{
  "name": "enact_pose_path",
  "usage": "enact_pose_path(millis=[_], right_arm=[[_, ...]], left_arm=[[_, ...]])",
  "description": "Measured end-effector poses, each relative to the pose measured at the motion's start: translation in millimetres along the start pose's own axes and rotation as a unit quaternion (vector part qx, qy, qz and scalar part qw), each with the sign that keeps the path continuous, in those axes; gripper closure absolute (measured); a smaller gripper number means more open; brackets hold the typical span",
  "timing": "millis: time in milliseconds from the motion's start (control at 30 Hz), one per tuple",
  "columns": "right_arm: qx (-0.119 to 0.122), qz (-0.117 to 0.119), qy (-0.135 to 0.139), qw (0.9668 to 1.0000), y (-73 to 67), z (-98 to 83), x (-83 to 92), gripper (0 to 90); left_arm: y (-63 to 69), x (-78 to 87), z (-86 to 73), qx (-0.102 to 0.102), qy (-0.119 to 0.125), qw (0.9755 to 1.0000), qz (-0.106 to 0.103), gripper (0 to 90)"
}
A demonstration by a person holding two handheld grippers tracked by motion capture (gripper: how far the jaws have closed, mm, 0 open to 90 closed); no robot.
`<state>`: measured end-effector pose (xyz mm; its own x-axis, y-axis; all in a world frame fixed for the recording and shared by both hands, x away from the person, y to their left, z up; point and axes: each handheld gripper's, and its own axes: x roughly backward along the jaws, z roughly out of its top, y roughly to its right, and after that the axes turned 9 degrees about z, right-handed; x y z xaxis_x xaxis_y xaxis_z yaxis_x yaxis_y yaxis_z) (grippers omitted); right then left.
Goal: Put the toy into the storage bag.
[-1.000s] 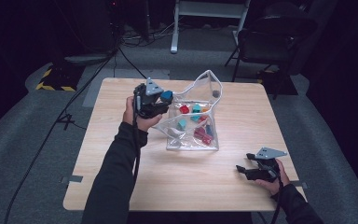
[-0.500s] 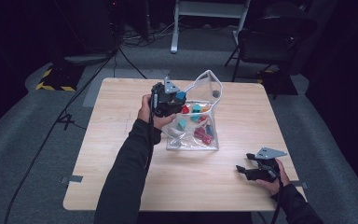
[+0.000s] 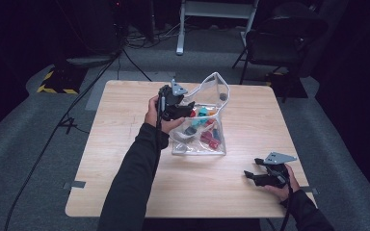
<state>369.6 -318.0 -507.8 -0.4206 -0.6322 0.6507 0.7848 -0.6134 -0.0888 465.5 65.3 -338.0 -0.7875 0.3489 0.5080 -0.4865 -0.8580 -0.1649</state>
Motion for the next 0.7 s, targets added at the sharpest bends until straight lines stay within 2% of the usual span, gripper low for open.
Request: enact_pose_path(millis=[33,200,300,367,600,700], right_arm=[[0.000,0.000,0.000,1.0000,0.0,0.0,0.0,26.2],[0.000,0.000,0.000,1.0000,0.0,0.0,0.0,26.2],[0.000,0.000,0.000,1.0000,0.0,0.0,0.0,26.2],[0.000,0.000,0.000,1.0000,0.0,0.0,0.0,26.2],[0.000,0.000,0.000,1.0000,0.1,0.0,0.0,26.1],[0.000,0.000,0.000,1.0000,0.1,-0.1,0.0,26.1]], left_arm=[[-4.1,3.5,-0.7,0.006,0.007,1.0000,0.003,42.5],[-12.3,9.7,-2.6,0.011,0.003,0.9998,0.018,37.3],[-21.1,16.8,-5.0,0.027,0.004,0.9992,0.030,30.7],[-25.4,20.8,-6.4,0.030,0.003,0.9990,0.034,26.2],[-41.5,34.3,-15.8,0.036,0.004,0.9988,0.034,16.4],[-47.1,40.3,-22.6,0.040,0.009,0.9986,0.031,15.8]])
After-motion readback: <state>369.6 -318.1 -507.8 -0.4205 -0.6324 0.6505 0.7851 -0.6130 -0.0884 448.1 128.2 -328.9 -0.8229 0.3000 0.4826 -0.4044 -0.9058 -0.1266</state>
